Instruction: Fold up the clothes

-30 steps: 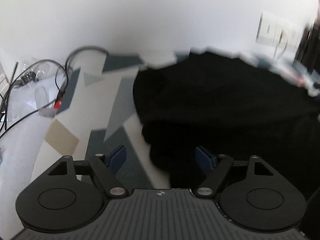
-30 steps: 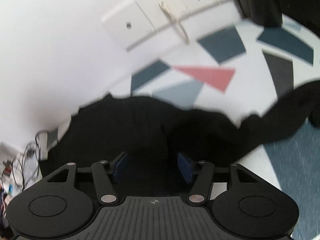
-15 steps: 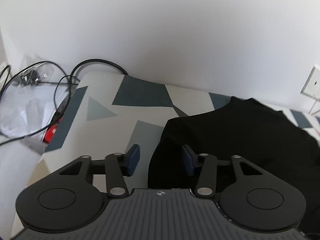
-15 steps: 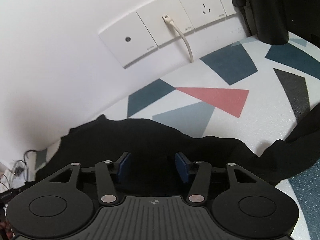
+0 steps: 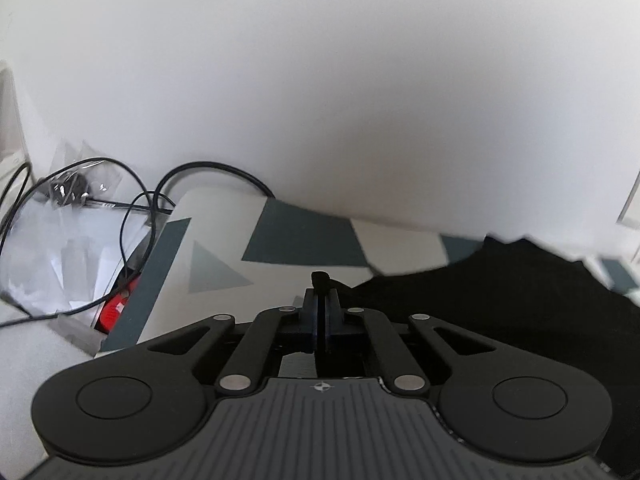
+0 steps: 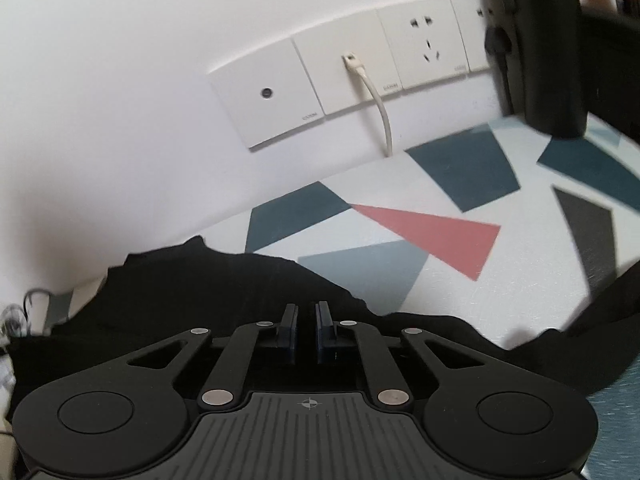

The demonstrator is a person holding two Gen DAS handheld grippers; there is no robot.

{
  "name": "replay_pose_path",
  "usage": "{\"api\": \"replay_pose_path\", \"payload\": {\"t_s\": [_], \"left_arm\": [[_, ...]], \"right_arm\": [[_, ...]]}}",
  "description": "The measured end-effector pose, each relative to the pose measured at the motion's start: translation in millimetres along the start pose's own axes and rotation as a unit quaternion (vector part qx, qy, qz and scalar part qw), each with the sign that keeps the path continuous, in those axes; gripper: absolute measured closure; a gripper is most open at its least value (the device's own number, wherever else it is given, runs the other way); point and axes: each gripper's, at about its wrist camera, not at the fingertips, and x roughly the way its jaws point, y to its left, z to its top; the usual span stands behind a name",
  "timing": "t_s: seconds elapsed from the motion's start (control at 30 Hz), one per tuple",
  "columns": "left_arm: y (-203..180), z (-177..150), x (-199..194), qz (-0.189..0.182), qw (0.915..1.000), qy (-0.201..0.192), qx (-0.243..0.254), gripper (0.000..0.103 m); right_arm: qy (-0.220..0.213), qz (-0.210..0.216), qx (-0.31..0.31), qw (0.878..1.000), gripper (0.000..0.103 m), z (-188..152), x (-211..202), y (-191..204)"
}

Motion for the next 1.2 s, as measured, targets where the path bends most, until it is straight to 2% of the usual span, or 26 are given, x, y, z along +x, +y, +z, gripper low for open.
{"api": "replay_pose_path", "payload": {"t_s": [0.07, 0.13, 0.17, 0.2, 0.23, 0.27, 0.33, 0.43, 0.53, 0.7, 0.77, 0.87, 1.03, 1.13, 1.17, 1.2], "left_arm": [[-8, -4, 11, 0.009, 0.9996, 0.011, 0.026, 0.100], [-7, -6, 22, 0.012, 0.9990, 0.039, 0.019, 0.095], [-5, -6, 21, 0.017, 0.9988, 0.045, 0.011, 0.085], [-2, -6, 20, 0.022, 0.9985, 0.050, 0.002, 0.066], [2, -6, 12, 0.015, 0.9989, 0.045, -0.002, 0.056], [7, -5, 3, 0.008, 0.9992, 0.039, -0.006, 0.044], [14, -5, -15, -0.012, 0.9992, 0.037, -0.007, 0.044], [24, -15, -45, -0.046, 0.9968, 0.065, 0.004, 0.043], [30, -41, -81, -0.082, 0.9920, 0.095, 0.006, 0.043], [39, -95, -141, -0.115, 0.9851, 0.127, 0.019, 0.043], [50, -117, -162, -0.118, 0.9833, 0.133, 0.040, 0.044], [62, -143, -182, -0.128, 0.9787, 0.153, 0.047, 0.046], [85, -174, -199, -0.141, 0.9743, 0.175, 0.008, 0.052], [92, -186, -208, -0.144, 0.9770, 0.157, -0.008, 0.052], [93, -189, -211, -0.144, 0.9779, 0.152, -0.010, 0.055], [94, -191, -213, -0.140, 0.9792, 0.147, -0.012, 0.064]], "right_arm": [[-0.002, -0.002, 0.006, 1.000, 0.095, -2, 9, -2], [-0.007, -0.005, 0.013, 1.000, 0.094, -5, 16, -2], [-0.010, -0.004, 0.022, 1.000, 0.084, -5, 15, -3], [-0.014, -0.004, 0.031, 0.999, 0.074, -6, 10, -3], [-0.018, -0.006, 0.040, 0.999, 0.053, -8, 2, -4], [-0.022, -0.007, 0.048, 0.999, 0.039, -10, -7, -5], [-0.030, -0.011, 0.065, 0.997, 0.036, -14, -24, -6], [-0.042, -0.015, 0.090, 0.995, 0.019, -20, -50, -8], [-0.019, -0.025, 0.107, 0.994, 0.014, -39, -77, -6], [0.029, -0.049, 0.116, 0.992, 0.013, -89, -118, -5], [0.041, -0.060, 0.122, 0.990, 0.013, -106, -134, -4], [0.049, -0.072, 0.117, 0.989, 0.013, -130, -159, 2], [0.049, -0.087, 0.097, 0.990, 0.008, -163, -200, 9], [0.054, -0.100, 0.093, 0.989, 0.007, -182, -219, 9], [0.058, -0.108, 0.090, 0.988, 0.007, -189, -224, 10], [0.065, -0.117, 0.084, 0.987, 0.007, -195, -228, 12]]}}
